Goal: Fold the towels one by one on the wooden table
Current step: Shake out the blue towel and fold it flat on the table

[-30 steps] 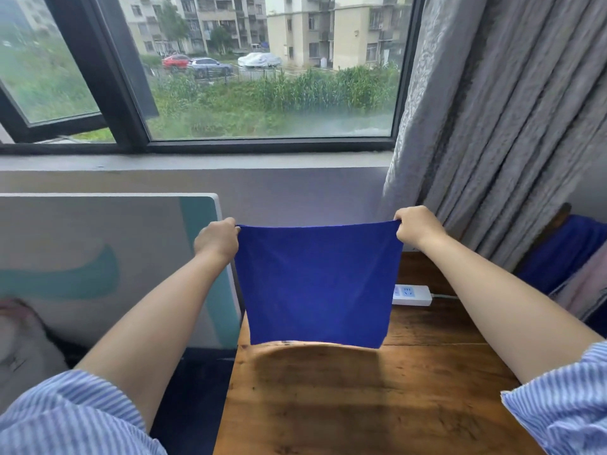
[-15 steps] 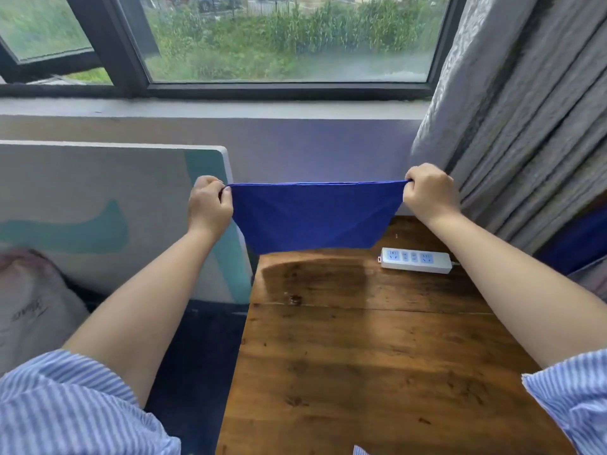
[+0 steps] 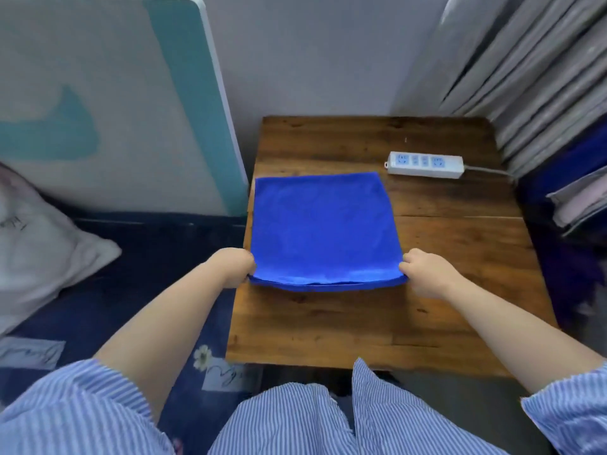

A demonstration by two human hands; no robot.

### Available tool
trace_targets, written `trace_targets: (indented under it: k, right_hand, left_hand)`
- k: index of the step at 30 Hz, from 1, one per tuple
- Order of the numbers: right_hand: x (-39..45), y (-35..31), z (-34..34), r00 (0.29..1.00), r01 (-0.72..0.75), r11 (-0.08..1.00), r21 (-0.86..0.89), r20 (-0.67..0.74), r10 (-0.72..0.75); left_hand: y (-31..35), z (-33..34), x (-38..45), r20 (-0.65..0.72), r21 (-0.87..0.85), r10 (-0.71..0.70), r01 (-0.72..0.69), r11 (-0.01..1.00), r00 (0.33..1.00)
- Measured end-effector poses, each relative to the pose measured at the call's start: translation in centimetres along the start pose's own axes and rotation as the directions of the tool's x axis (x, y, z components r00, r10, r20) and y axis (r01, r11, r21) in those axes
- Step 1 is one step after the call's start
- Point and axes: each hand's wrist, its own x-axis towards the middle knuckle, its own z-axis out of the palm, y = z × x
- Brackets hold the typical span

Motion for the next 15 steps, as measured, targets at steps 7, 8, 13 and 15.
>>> trace_targets:
  k: [7, 8, 13, 15]
  right_hand:
    - [-1.7, -3.8, 3.9, 0.981, -0.035, 0.998, -0.044, 0.192, 0.042]
    - [-2.0, -4.4, 4.4, 0.974, -0.031, 0.998, -0.057, 0.223, 0.043]
    - [-3.4, -5.9, 5.2, 0.995, -0.012, 0.999, -0.051, 0.103, 0.017]
    - [-4.0, -6.3, 5.6, 0.999, 0.015, 0.998, -0.054, 0.045, -0.012]
  left_hand:
    - [3.0, 5.9, 1.2, 0.07, 0.137, 0.024, -0.033, 0.99, 0.997]
    - [3.3, 6.7, 1.3, 0.053, 0.146, 0.041, -0.049, 0.988, 0.998]
    - [4.0, 9.8, 1.5, -0.02, 0.118, 0.081, -0.078, 0.99, 0.997]
    - [4.3, 10.6, 1.6, -0.031, 0.101, 0.075, -0.072, 0.992, 0.997]
